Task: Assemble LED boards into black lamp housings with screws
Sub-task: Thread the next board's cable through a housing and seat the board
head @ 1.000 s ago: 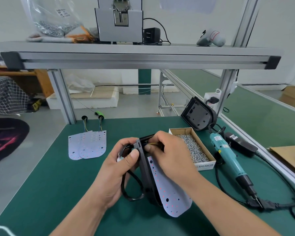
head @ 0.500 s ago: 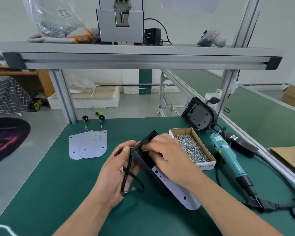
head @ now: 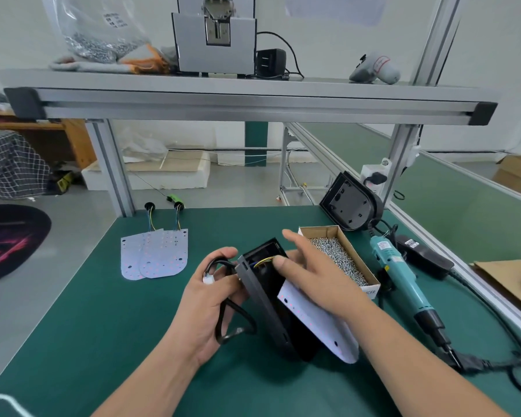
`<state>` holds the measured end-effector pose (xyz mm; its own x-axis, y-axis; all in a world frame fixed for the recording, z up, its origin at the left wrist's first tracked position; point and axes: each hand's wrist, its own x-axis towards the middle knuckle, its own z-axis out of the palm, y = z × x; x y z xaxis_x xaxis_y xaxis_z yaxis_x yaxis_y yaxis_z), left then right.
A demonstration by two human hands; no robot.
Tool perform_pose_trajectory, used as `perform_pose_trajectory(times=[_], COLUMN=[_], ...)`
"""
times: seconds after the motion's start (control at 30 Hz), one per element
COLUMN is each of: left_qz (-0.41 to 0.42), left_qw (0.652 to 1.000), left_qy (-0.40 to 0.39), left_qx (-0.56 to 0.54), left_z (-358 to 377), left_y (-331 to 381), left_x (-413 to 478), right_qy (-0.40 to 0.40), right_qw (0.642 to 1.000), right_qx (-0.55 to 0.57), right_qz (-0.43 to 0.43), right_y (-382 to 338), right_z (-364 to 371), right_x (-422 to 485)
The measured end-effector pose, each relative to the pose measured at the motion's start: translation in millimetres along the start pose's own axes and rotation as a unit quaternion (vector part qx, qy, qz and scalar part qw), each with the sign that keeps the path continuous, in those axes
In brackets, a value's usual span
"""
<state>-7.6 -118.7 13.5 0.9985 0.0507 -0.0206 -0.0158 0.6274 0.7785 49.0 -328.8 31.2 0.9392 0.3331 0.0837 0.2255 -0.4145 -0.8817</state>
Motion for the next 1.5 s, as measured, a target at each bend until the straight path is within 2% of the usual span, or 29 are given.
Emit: perform_pose_trajectory(times=[0.17,0.27,0.43,0.57,0.67,0.83,0.97,1.03,1.13,1.37,1.4,1.5], left_qz=[-0.021,-0.025,-0.032,-0.037,-0.046,-0.086,-0.016,0.022,0.031,0.049,0.044,-0.011], left_qw=[0.990,0.987,0.983,0.979,0.976,0.967,0.968,0.953,0.923,0.898,0.904,0.949], left_qy=[0.069,0.069,0.093,0.129,0.151,0.111,0.068,0.062,0.064,0.082,0.081,0.065], left_qx=[0.120,0.143,0.157,0.151,0.148,0.212,0.240,0.294,0.378,0.429,0.418,0.308], left_z=[-1,3,7,0,-9,-9,-3,-1,0,-7,-9,-10], left_y=[1,-1,-4,-3,1,-1,1,1,-1,-9,-10,-12], left_x=[-1,-2,-3,3,7,6,0,-1,-1,3,3,3], right_qy=[-0.040,-0.030,-0.012,-0.026,-0.005,0.047,0.030,0.025,0.015,0.007,0.015,0.045], right_qw=[0.984,0.996,1.000,0.999,0.998,0.991,0.970,0.970,0.978,0.984,0.983,0.971], right_qx=[0.167,0.083,0.022,0.020,0.065,0.126,0.240,0.240,0.208,0.180,0.185,0.231], right_qz=[0.049,0.026,0.011,-0.012,-0.019,0.009,0.029,0.031,0.023,0.006,0.006,0.035], right_y=[-3,-10,-12,-14,-13,-10,-7,-7,-7,-11,-10,-4], right_z=[-11,-7,-4,-12,-21,-21,-20,-19,-24,-37,-37,-41], right_x=[-2,-1,1,-1,-2,-3,-1,-2,-5,-9,-8,-6])
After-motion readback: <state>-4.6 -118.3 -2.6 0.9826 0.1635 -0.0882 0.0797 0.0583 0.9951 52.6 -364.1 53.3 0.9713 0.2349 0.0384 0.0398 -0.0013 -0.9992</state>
